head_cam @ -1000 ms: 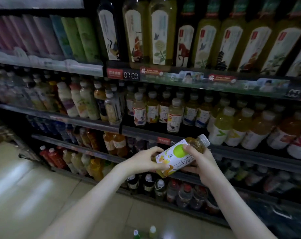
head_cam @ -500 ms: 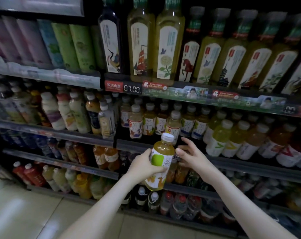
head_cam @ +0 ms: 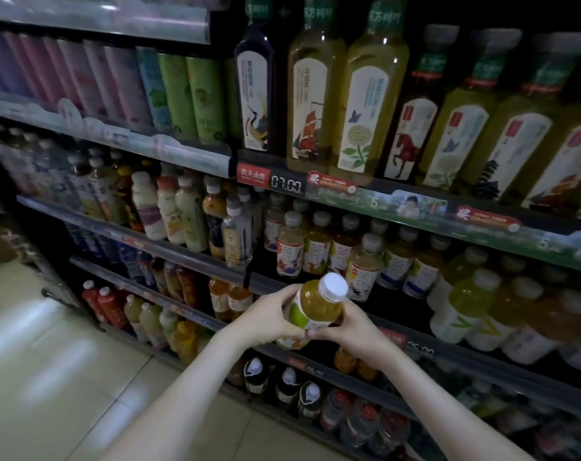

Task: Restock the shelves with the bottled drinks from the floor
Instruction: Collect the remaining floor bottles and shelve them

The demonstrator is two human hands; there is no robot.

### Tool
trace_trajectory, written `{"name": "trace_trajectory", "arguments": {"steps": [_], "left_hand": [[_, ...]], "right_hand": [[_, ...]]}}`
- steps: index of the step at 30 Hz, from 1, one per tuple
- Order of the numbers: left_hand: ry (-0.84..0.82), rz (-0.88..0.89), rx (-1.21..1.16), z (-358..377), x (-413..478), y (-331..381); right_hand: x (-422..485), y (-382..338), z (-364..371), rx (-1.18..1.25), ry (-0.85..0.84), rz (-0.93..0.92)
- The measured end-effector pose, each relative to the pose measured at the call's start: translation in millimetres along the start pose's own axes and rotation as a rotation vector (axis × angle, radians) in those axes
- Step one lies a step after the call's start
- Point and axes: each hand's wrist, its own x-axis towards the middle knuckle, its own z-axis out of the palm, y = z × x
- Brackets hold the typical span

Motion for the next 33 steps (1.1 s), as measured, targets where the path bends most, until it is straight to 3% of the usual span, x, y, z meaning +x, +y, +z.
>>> {"name": "trace_trajectory", "arguments": {"steps": [4, 8, 11, 23, 29, 33], "left_hand": [[0.052, 0.091, 0.105, -7.8, 27.5, 2.2], [0.28, 0.008, 0.054, -5.0, 64.7, -27.0], [0.486, -0.081, 0.055, -9.6, 99.2, -54.2], [0.541, -0.045, 0.071, -16.4, 167.0, -86.0], [0.426, -0.046, -0.044, -19.8, 155.7, -84.6], [0.504, -0.046, -0.068, 11.1, 114.1, -76.8]], "right_hand": [[23.3, 13.0, 2.2, 0.033, 0.213, -0.082], [52.2, 14.6, 9.3, 0.122, 0.457, -0.069], [81.3, 16.7, 12.5, 0.081, 0.546, -0.043], [147.5, 26.2, 8.8, -0.267, 0.485, 0.215], [146.4, 20.7, 16.3, -0.221, 0.502, 0.231], [116.8, 26.9, 36.0, -0.185, 0.51, 0.259]]}}
